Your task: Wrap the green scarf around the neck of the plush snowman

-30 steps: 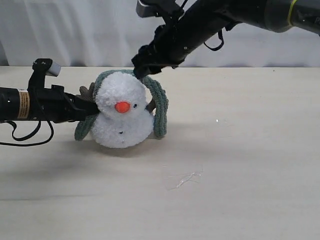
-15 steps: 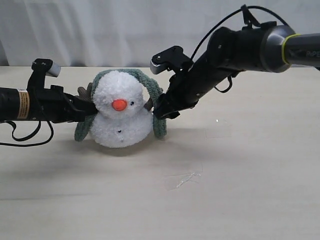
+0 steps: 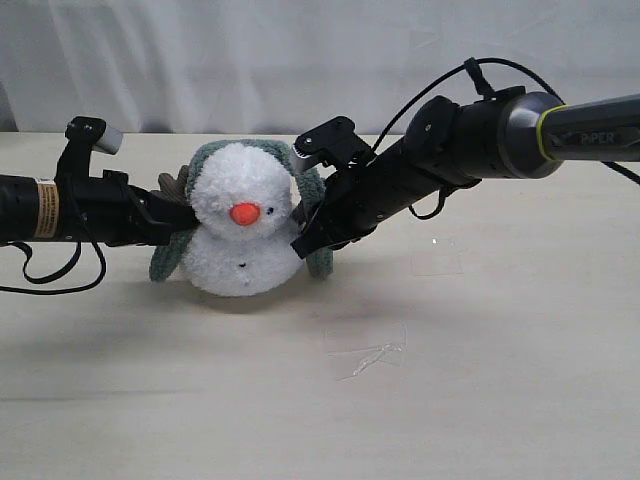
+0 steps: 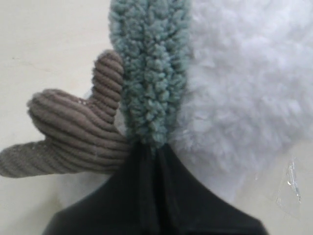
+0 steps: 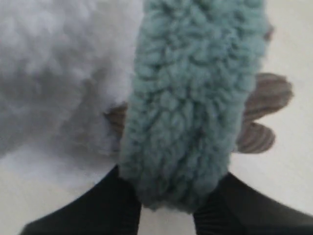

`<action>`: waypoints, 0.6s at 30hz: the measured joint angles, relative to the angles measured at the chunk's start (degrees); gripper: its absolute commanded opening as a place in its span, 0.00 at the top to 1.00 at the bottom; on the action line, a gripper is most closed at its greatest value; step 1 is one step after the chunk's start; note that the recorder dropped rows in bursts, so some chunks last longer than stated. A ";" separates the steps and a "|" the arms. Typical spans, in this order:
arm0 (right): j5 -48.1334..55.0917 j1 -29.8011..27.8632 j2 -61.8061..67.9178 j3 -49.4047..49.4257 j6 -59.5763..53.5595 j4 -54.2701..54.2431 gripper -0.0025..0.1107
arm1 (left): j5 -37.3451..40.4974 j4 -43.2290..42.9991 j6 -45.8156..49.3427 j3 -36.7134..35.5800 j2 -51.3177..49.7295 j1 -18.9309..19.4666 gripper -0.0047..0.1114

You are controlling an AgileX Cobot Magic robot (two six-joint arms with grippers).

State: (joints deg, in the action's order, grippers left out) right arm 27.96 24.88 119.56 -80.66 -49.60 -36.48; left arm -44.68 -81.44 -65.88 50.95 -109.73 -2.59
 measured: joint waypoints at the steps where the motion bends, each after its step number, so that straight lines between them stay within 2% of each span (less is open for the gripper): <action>1: 0.36 0.14 0.00 0.00 0.00 0.00 0.94 | 0.00 0.00 0.00 0.00 0.00 0.00 0.96; 18: 15.97 0.53 -5.50 -0.13 2.57 -1.94 0.94 | 0.00 0.00 0.00 0.00 0.00 0.00 0.96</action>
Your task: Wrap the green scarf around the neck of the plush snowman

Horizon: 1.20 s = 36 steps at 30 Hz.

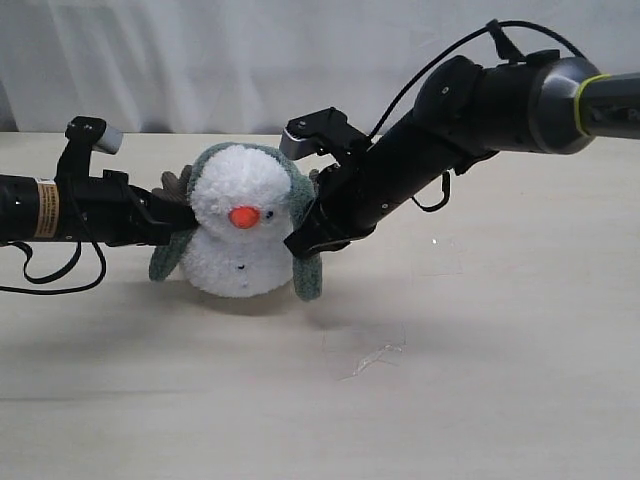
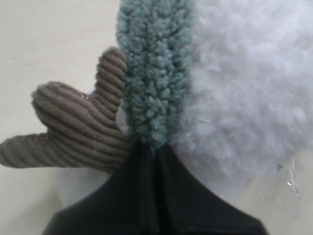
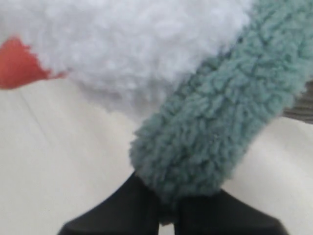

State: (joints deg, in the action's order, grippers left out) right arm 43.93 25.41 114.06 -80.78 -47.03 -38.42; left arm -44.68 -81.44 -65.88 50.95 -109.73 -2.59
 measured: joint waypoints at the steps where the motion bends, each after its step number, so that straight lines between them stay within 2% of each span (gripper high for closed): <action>1: 0.62 0.00 -0.09 -0.10 0.25 -0.10 0.94 | 0.00 0.00 0.00 0.00 0.00 0.00 0.96; 12: 2.05 0.00 6.81 -0.10 4.18 -2.46 0.94 | 0.00 0.00 0.00 0.00 0.00 0.00 0.96; 18: 2.73 0.00 7.27 -0.40 -0.57 -10.97 0.94 | 0.00 0.00 0.00 0.00 0.00 0.00 0.96; 31: 2.73 0.00 7.94 1.39 -1.58 -13.40 0.94 | -0.21 0.24 0.00 0.00 0.00 0.00 0.96; 34: 2.73 0.00 7.94 1.49 -3.42 -17.20 0.91 | -0.21 0.46 0.00 0.00 0.00 0.00 0.96; 36: 2.73 0.00 7.94 1.49 -5.40 -19.70 0.84 | -0.21 0.46 0.00 0.00 0.00 0.00 0.96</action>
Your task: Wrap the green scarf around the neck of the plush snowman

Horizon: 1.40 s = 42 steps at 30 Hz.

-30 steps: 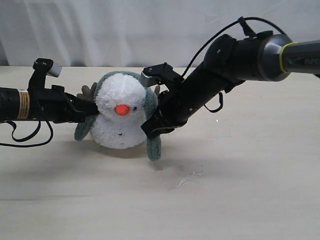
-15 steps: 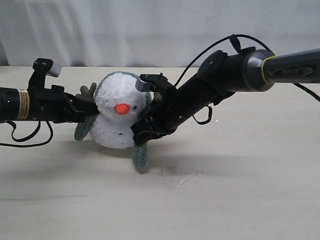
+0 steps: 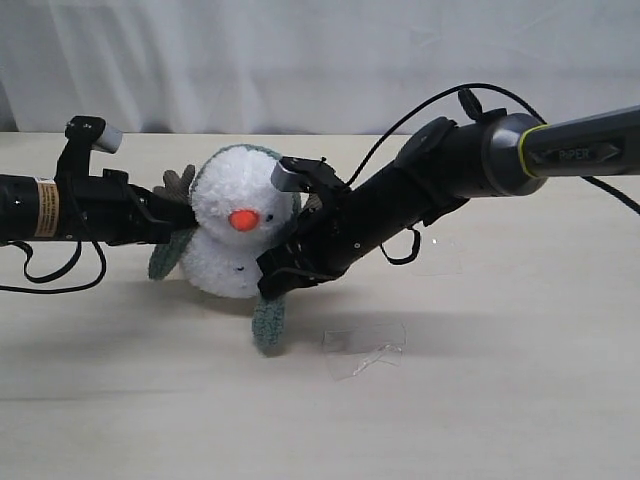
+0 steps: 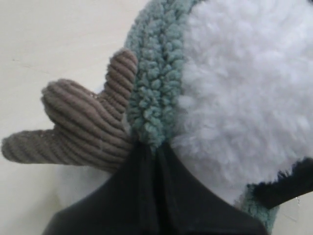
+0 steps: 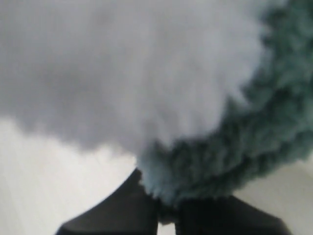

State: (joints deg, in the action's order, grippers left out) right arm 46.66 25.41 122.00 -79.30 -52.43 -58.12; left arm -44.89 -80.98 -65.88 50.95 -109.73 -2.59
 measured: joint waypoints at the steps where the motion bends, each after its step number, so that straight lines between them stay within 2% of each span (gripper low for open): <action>1: 0.00 0.00 0.00 0.00 -0.70 -0.88 0.81 | 0.00 0.00 0.00 0.00 0.00 0.00 0.96; 7: 0.00 0.00 0.00 0.00 -1.97 -3.52 0.71 | -4.18 -1.52 -0.51 0.00 0.41 0.00 0.96; 16: -0.25 0.00 0.00 0.00 -1.96 -5.23 0.71 | -0.88 -9.28 -7.69 0.00 2.81 0.00 0.96; 22: -1.47 0.00 0.00 0.00 -2.11 -6.80 0.71 | -4.65 -12.85 -12.27 0.00 2.81 0.00 0.96; 26: -1.62 0.00 0.00 0.00 -2.11 -7.17 0.71 | -4.82 -14.25 -15.66 0.00 2.81 0.00 0.83; 28: -1.66 0.00 0.00 0.00 -2.22 -7.65 0.71 | -5.17 -15.34 -16.51 0.00 2.81 0.00 0.71; 31: -2.06 0.00 0.00 0.00 -2.70 -8.98 0.71 | -7.46 -16.00 -17.39 0.04 2.81 0.00 0.61; 33: -2.13 0.00 0.00 0.00 -2.83 -9.47 0.71 | -8.24 -16.14 -17.49 0.04 2.81 0.00 0.56; 37: -2.27 0.00 0.00 0.00 -3.21 -9.71 0.71 | -8.46 -18.25 -17.60 0.04 2.81 0.00 0.55; 42: -1.49 0.00 0.00 0.00 -3.77 -9.93 0.47 | -8.19 -18.53 -16.33 0.13 -0.90 -0.64 0.55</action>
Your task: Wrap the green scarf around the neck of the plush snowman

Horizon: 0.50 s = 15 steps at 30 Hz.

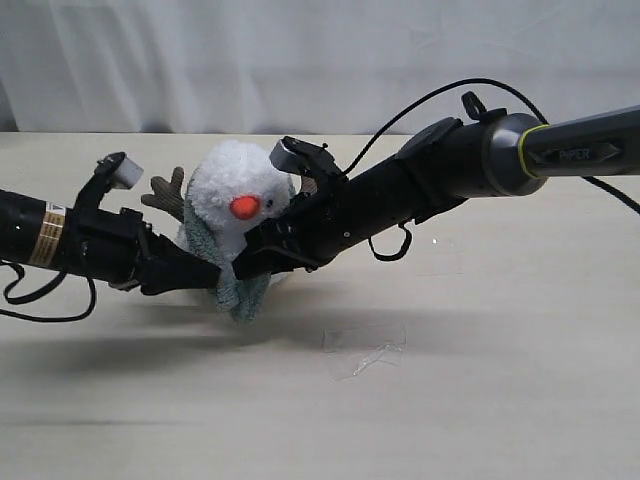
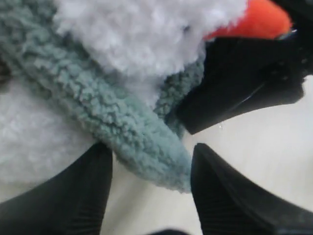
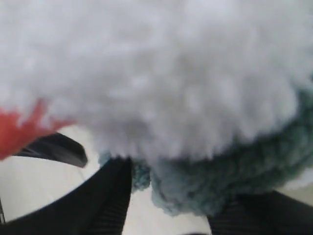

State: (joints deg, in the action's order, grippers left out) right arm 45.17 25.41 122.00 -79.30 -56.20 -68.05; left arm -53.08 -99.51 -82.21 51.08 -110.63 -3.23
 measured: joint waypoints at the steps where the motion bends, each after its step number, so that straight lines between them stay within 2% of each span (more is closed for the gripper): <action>1: 1.24 0.00 0.00 0.00 -0.30 0.00 0.46 | 0.00 0.79 2.59 0.00 -1.99 -1.01 0.55; 7: 1.87 0.00 0.00 0.00 -0.77 0.25 0.46 | 0.78 0.65 5.98 0.00 -2.58 -2.04 0.55; 11: 2.61 0.00 -1.30 0.00 -0.71 6.71 0.39 | 4.94 0.27 7.07 0.00 -2.58 -1.62 0.55; 15: 2.21 0.00 -3.59 0.00 0.21 10.90 0.34 | 5.73 0.28 9.85 0.00 -2.58 -0.91 0.55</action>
State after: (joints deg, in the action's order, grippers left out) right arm 47.38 25.41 118.41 -79.30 -56.00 -57.15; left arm -47.35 -99.23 -72.36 51.08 -113.21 -4.14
